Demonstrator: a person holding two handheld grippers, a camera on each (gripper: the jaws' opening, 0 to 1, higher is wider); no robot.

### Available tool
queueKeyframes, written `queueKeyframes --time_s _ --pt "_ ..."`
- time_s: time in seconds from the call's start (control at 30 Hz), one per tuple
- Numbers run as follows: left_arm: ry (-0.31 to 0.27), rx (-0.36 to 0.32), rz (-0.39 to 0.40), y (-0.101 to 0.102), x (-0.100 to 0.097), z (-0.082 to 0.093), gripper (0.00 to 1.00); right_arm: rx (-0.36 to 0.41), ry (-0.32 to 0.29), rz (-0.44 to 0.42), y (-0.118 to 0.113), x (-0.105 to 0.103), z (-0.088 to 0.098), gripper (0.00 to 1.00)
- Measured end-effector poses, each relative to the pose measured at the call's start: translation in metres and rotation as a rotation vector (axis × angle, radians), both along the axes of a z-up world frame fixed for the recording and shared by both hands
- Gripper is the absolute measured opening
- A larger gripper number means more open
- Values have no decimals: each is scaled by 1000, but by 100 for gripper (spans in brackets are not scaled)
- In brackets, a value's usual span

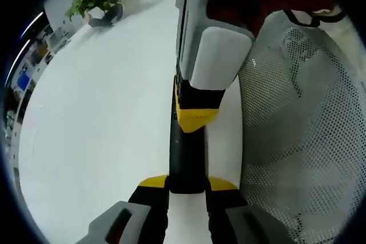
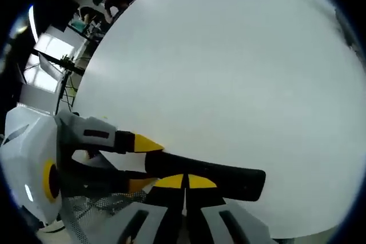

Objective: Press the specified remote control buttons in sequence, fully releasing each button before pressing the next.

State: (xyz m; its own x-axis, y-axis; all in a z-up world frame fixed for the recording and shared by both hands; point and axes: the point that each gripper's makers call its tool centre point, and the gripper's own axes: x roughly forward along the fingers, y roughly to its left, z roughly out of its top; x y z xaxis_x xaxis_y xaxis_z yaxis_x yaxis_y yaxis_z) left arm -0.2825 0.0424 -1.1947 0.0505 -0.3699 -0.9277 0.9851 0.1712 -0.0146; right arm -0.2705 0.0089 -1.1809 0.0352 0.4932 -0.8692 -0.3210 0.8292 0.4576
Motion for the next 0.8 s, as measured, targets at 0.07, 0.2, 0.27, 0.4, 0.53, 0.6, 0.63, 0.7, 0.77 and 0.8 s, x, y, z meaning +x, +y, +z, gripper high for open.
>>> queueKeyframes --time_s 0.07,0.2,0.27,0.4,0.53,0.6,0.63,0.7,0.77,0.8 --pt "-1 -1 0 0 0 -1 24 -26 -3 18 -2 -1 -2 0" --pt "-3 -3 3 0 0 -1 24 -57 -16 24 -9 1 -5 0" --pt "-3 -7 5 0 0 -1 24 -42 -20 8 -11 4 -5 0" --pt "-3 -9 2 0 0 -1 24 -25 -25 -3 -9 7 -5 0" --pt "1 -9 -2 0 0 0 24 -27 -27 -2 -8 5 -5 0" --pt "3 -9 -3 0 1 -1 24 -32 -36 3 -8 4 -4 0" --pt "5 -9 -3 0 1 -1 24 -37 -42 5 -8 3 -5 0" --pt "7 -7 2 0 1 0 24 -47 -83 22 -7 2 -4 0" --pt "7 -3 2 0 1 0 24 -53 -113 40 -7 1 -4 0" --pt "8 -3 2 0 1 -1 24 -56 -117 48 -6 1 -4 0"
